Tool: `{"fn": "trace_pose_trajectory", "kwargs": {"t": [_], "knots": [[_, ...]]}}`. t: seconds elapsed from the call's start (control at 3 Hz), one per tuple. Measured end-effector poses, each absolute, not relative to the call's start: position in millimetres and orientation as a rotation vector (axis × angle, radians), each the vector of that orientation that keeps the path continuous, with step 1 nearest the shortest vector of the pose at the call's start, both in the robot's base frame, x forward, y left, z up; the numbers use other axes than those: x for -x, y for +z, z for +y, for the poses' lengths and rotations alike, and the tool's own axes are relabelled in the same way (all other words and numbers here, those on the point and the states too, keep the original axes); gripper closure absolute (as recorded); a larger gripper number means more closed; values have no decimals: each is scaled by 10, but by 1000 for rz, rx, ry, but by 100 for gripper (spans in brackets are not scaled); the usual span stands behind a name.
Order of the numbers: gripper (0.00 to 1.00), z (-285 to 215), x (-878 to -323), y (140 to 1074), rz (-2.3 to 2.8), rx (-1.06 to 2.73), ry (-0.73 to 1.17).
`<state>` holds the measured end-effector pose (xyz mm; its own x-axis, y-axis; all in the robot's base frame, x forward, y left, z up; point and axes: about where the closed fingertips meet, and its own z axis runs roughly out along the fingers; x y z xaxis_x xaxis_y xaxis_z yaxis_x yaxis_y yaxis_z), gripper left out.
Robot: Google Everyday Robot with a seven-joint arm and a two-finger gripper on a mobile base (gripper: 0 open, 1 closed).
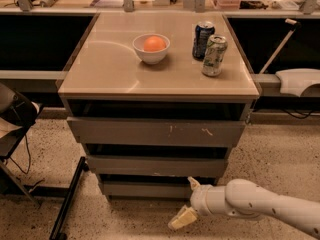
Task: Open middle drawer
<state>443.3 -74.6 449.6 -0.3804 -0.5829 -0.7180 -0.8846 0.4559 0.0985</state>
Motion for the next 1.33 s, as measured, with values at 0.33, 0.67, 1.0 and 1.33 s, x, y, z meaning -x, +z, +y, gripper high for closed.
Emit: {"fn": "trace_pose_trajectory", "kwargs": {"t": [0.33,0.67,1.0,1.33], "knots": [[0,-493,-4868,4811,1848,1204,517],[0,-214,-4911,5049,1754,1225,526],[0,-250,-5052,4838,1785,1307,418],[0,-480,-5615,4844,1803,1333,185]]}}
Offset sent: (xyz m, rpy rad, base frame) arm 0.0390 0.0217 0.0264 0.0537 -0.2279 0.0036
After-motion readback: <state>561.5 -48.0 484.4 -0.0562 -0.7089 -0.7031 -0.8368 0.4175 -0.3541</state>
